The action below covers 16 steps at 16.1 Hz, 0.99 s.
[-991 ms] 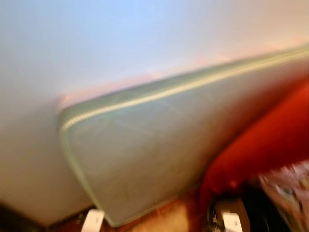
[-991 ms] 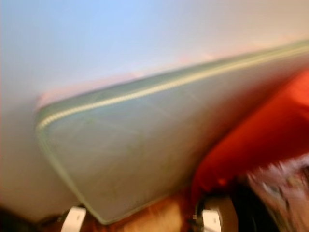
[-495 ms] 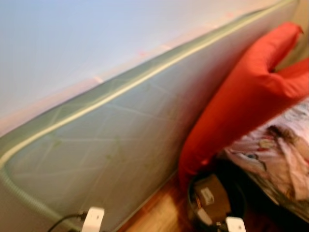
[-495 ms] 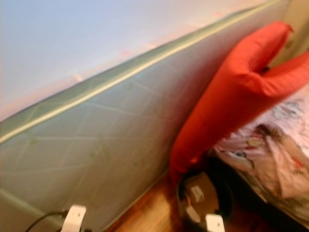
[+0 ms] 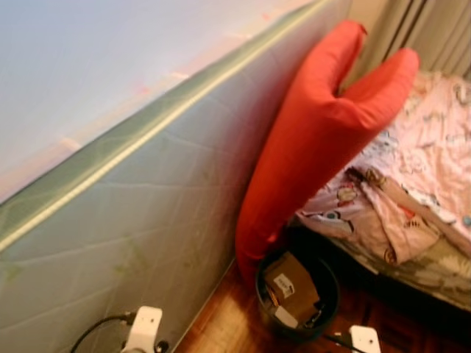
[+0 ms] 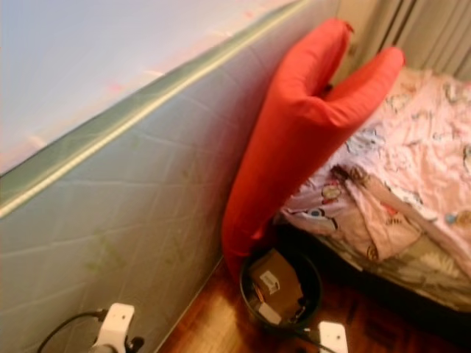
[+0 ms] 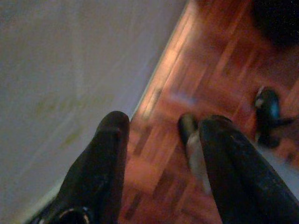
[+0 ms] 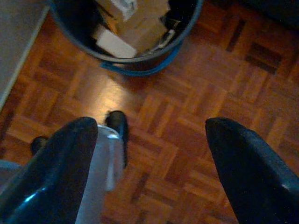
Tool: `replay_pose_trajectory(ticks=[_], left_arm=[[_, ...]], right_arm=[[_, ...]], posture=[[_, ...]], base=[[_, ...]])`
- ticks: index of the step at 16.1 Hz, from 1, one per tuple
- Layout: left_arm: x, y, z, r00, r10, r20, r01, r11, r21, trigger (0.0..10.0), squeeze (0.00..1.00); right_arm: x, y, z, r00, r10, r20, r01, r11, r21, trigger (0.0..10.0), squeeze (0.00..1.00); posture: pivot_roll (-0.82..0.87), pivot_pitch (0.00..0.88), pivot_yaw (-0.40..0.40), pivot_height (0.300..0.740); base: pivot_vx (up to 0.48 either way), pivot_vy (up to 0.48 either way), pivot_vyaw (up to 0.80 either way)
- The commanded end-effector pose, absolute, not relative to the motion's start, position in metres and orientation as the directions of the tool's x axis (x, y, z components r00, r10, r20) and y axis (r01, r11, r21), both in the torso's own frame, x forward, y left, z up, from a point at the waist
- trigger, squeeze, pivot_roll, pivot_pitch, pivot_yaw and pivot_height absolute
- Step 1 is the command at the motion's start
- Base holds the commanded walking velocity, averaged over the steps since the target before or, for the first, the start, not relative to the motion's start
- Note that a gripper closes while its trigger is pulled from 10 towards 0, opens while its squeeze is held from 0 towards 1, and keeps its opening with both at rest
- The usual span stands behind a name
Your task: Clean up the room
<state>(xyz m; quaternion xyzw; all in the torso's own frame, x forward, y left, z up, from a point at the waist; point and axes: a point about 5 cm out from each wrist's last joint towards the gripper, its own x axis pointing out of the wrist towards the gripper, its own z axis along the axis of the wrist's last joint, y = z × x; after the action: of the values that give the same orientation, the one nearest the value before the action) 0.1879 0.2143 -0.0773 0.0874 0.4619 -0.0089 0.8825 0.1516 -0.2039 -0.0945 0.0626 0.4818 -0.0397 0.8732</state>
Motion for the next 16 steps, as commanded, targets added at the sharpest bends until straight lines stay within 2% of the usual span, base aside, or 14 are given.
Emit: replay_pose_trajectory(ticks=[1, 3, 7, 12, 16], left_arm=[[0.176, 0.217, -0.083, 0.53, 0.072, -0.845, 0.106, 0.983, 0.15, 10.0, 0.0], [0.178, 0.214, -0.083, 0.534, 0.065, -0.843, 0.13, 0.979, 0.158, 10.0, 0.0], [0.179, 0.208, -0.083, 0.536, 0.059, -0.842, 0.124, 0.981, 0.148, 10.0, 0.0], [0.179, 0.209, -0.083, 0.537, 0.062, -0.841, 0.121, 0.981, 0.15, 10.0, 0.0], [0.18, 0.21, -0.083, 0.539, 0.063, -0.84, 0.119, 0.982, 0.15, 10.0, 0.0]], right_arm=[[0.147, -0.204, -0.096, 0.524, -0.012, -0.851, 0.144, 0.987, 0.074, 10.0, 0.0], [0.146, -0.205, -0.097, 0.524, -0.015, -0.852, 0.147, 0.986, 0.073, 10.0, 0.0], [0.137, -0.211, -0.098, 0.509, -0.026, -0.86, 0.153, 0.986, 0.06, 10.0, 0.0], [0.136, -0.208, -0.099, 0.507, -0.012, -0.862, 0.143, 0.987, 0.07, 10.0, 0.0], [0.142, -0.202, -0.098, 0.531, -0.013, -0.847, 0.155, 0.984, 0.083, 10.0, 0.0]], posture=[[-0.02, 0.097, 0.032, 0.74], [-0.02, 0.091, 0.033, 0.74], [-0.01, 0.072, 0.023, 0.74], [-0.01, 0.051, 0.019, 0.74], [-0.01, 0.057, 0.016, 0.74]], base=[[0.0, 0.0, 0.0], [0.0, 0.0, 0.0], [0.0, -0.253, 0.0], [0.0, -0.253, -0.67], [0.0, -0.253, 0.0]])
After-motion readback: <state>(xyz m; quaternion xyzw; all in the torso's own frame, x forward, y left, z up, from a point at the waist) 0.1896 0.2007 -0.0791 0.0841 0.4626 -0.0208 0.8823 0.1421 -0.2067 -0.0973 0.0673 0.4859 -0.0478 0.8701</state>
